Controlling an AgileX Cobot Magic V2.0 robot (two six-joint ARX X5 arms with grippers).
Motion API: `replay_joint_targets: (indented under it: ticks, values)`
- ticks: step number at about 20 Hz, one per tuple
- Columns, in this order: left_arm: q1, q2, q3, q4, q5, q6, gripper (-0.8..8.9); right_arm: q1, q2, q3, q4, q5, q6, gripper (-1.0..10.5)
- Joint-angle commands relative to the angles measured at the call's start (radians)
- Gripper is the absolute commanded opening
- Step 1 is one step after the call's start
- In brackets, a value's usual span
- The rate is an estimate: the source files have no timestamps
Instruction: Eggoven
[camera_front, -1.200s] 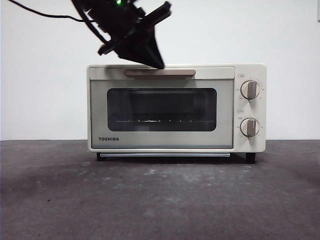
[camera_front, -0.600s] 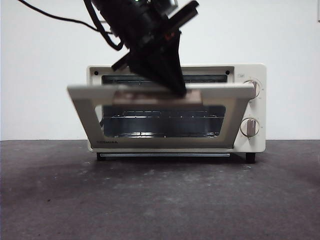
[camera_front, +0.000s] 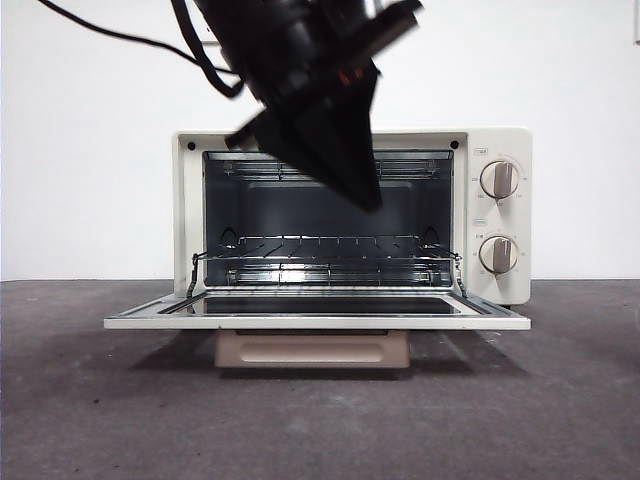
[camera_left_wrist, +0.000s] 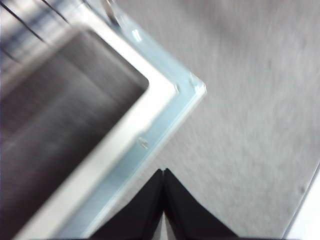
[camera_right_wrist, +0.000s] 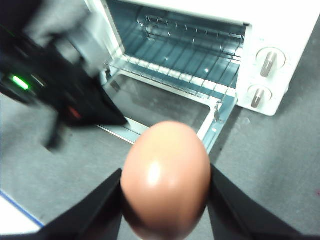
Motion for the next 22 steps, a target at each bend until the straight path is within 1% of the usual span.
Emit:
replay_joint_targets:
  ticks: [1,4,6,8,12,14,19,22]
  values:
    - [0.040,-0.088,0.015,0.019,-0.005,-0.022,0.07,0.007,0.061,0.017,0.045,0.001,-0.006,0.0]
    - [0.129,-0.232,0.014,-0.019,-0.005,-0.023,0.07,0.007,0.161,0.017,0.133,-0.005,-0.006,0.0]
    - [0.194,-0.326,0.005,-0.057,0.014,-0.019,0.07,0.007,0.247,0.017,0.204,-0.027,-0.007,0.0]
    - [0.269,-0.422,-0.031,-0.076,0.068,-0.019,0.07,0.005,0.338,0.017,0.291,-0.055,-0.007,0.0]
    - [0.421,-0.629,-0.195,-0.077,0.162,-0.019,0.06,0.005,0.510,0.017,0.455,-0.062,-0.006,0.0]
    - [0.495,-0.726,-0.283,-0.079,0.228,-0.021,0.06,0.003,0.596,0.017,0.531,-0.061,-0.003,0.0]
    - [0.589,-0.867,-0.400,-0.088,0.325,-0.033,0.06,-0.021,0.722,0.017,0.641,-0.060,0.000,0.0]
    - [0.610,-0.924,-0.436,-0.112,0.365,-0.039,0.06,-0.043,0.786,0.017,0.703,-0.059,0.012,0.0]
